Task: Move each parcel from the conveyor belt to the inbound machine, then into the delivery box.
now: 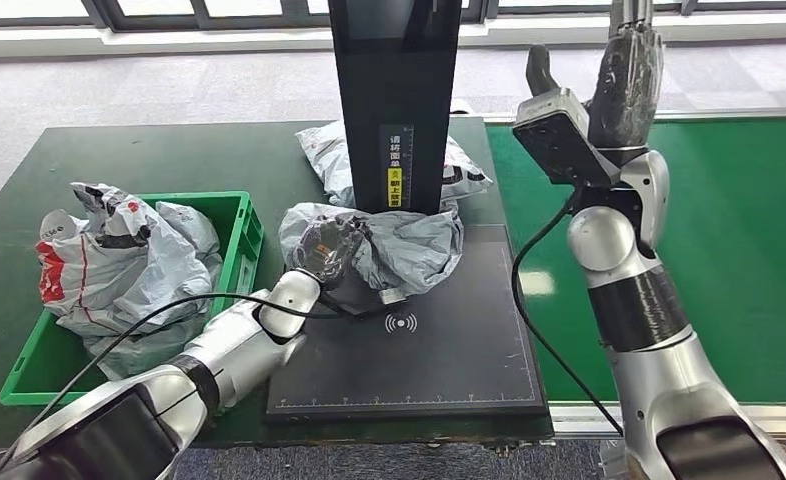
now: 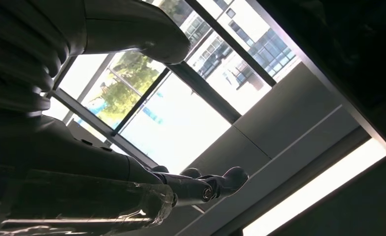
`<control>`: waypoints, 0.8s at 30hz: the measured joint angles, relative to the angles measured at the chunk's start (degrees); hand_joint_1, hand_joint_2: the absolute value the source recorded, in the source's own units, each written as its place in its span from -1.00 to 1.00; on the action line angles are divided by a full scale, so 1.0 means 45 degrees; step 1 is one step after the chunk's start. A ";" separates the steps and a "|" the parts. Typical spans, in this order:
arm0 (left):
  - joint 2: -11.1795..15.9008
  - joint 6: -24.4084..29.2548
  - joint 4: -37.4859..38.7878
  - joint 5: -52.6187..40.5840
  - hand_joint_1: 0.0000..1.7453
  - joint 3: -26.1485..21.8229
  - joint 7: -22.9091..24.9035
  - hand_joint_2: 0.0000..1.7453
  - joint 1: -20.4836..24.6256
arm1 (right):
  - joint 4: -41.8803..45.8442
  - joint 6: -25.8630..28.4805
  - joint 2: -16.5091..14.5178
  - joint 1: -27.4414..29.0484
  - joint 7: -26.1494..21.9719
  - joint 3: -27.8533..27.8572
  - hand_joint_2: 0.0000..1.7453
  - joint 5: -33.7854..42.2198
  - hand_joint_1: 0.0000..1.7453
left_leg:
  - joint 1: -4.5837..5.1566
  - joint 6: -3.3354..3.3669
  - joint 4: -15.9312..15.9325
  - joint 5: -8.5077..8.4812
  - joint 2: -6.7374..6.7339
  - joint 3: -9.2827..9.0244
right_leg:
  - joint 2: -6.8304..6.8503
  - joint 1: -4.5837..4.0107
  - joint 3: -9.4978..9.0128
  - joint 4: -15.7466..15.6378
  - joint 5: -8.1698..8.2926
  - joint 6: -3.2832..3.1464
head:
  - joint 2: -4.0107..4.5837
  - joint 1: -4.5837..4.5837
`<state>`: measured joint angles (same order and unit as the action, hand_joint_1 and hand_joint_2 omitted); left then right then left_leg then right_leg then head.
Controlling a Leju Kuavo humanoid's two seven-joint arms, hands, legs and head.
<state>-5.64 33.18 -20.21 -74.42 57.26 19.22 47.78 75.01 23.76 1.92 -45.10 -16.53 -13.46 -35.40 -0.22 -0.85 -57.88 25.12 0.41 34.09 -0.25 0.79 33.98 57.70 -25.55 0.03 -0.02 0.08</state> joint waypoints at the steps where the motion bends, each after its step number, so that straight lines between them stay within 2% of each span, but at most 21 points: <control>1: 0.0089 0.0025 -0.0178 -0.0312 1.00 -0.0204 0.0042 1.00 -0.0076 | 0.0047 0.0024 0.0057 0.0069 -0.0017 0.0001 1.00 0.0029 -1.00 | 0.0000 0.0000 0.0000 0.0000 -0.0001 0.0001 | -0.0001 0.0000 0.0001 0.0000 0.0000 0.0000 | 0.0000 -0.0001; 2: 0.0222 0.0082 -0.0467 -0.0786 1.00 -0.0537 0.0118 1.00 -0.0205 | 0.0119 0.0067 0.0135 0.0172 -0.0045 0.0001 1.00 0.0066 -1.00 | 0.0000 0.0000 0.0000 0.0000 -0.0003 0.0003 | -0.0002 0.0001 0.0004 0.0000 0.0000 0.0000 | 0.0000 -0.0002; 3: 0.0598 0.0294 -0.1343 -0.1634 1.00 -0.1189 0.0499 1.00 -0.0543 | 0.0290 0.0257 0.0304 0.0425 -0.0161 0.0002 1.00 0.0186 -1.00 | 0.0000 0.0000 0.0000 0.0001 -0.0008 0.0005 | -0.0006 -0.0001 0.0008 0.0000 0.0000 0.0000 | 0.0000 -0.0002; 6: 0.2127 0.1059 -0.4622 -0.3333 1.00 -0.2627 0.2429 1.00 -0.1546 | 0.0868 0.1006 0.0820 0.1296 -0.0550 0.0023 1.00 0.0530 -1.00 | -0.0003 -0.0001 0.0003 0.0002 -0.0018 0.0008 | -0.0012 -0.0013 0.0019 0.0000 0.0000 -0.0001 | 0.0000 -0.0001; 9: 0.3316 0.1403 -0.6658 -0.3379 1.00 -0.2642 0.3799 1.00 -0.1887 | 0.1298 0.1403 0.1122 0.1896 -0.0630 0.0132 1.00 0.0619 -1.00 | -0.0013 -0.0002 0.0004 0.0002 -0.0019 0.0011 | -0.0013 -0.0025 0.0025 0.0000 -0.0001 -0.0002 | 0.0000 0.0001; 11: 0.4110 0.1488 -0.7933 -0.3392 1.00 -0.2648 0.4336 1.00 -0.2029 | 0.1603 0.1612 0.1325 0.2290 -0.0651 0.0188 1.00 0.0653 -1.00 | -0.0023 -0.0003 0.0005 0.0002 -0.0015 0.0018 | -0.0010 -0.0033 0.0027 0.0000 -0.0002 -0.0003 | 0.0000 0.0000; 14: 0.5152 0.1523 -0.9815 -0.3416 1.00 -0.2709 0.4568 1.00 -0.2191 | 0.2024 0.1842 0.1582 0.2818 -0.0679 0.0306 1.00 0.0730 -1.00 | -0.0029 -0.0004 0.0005 0.0001 -0.0011 0.0026 | -0.0007 -0.0032 0.0028 0.0000 -0.0003 -0.0004 | 0.0000 -0.0002; 17: 0.5883 0.1535 -1.1171 -0.3440 1.00 -0.2797 0.4582 1.00 -0.2323 | 0.2289 0.1934 0.1722 0.3143 -0.0696 0.0420 1.00 0.0781 -1.00 | -0.0029 -0.0003 0.0005 0.0002 -0.0013 0.0029 | -0.0008 -0.0024 0.0030 0.0000 -0.0004 -0.0004 | 0.0000 0.0000; 19: 0.6342 0.1535 -1.2148 -0.3442 1.00 -0.3066 0.4359 1.00 -0.2576 | 0.2453 0.2049 0.1792 0.3352 -0.0742 0.0491 1.00 0.0848 -1.00 | -0.0029 -0.0003 0.0003 0.0003 -0.0018 0.0030 | -0.0011 -0.0024 0.0033 -0.0001 -0.0003 -0.0003 | 0.0000 -0.0002; 21: 0.6342 0.1535 -1.3468 -0.3444 1.00 -0.3904 0.3267 1.00 -0.3308 | 0.2640 0.2226 0.1833 0.3652 -0.0853 0.0600 1.00 0.0979 -1.00 | -0.0015 0.0000 0.0002 0.0009 -0.0040 0.0022 | -0.0034 -0.0003 0.0044 -0.0004 -0.0003 0.0000 | 0.0000 0.0002; 23: 0.5541 0.1552 -1.4855 -0.3442 1.00 -0.5317 0.1179 1.00 -0.4396 | 0.2809 0.2402 0.1890 0.3971 -0.0974 0.0703 1.00 0.1087 -1.00 | 0.0006 0.0020 0.0002 0.0022 -0.0048 0.0026 | -0.0047 0.0029 0.0048 -0.0006 -0.0017 0.0023 | 0.0000 0.0011; 24: 0.4999 0.1563 -1.5477 -0.3441 1.00 -0.6155 -0.0243 1.00 -0.4903 | 0.2877 0.2469 0.1926 0.4096 -0.1017 0.0754 1.00 0.1122 -1.00 | 0.0010 0.0031 0.0000 0.0026 -0.0042 0.0039 | -0.0043 0.0033 0.0049 -0.0006 -0.0023 0.0035 | 0.0000 -0.0005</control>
<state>16.86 40.21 -89.85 -89.90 29.57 18.13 25.72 87.95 34.87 10.59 -26.66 -21.10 -10.07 -30.35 -0.17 -0.71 -57.88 25.23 0.22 34.26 -0.44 0.94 34.20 57.67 -25.65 0.19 -0.02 0.06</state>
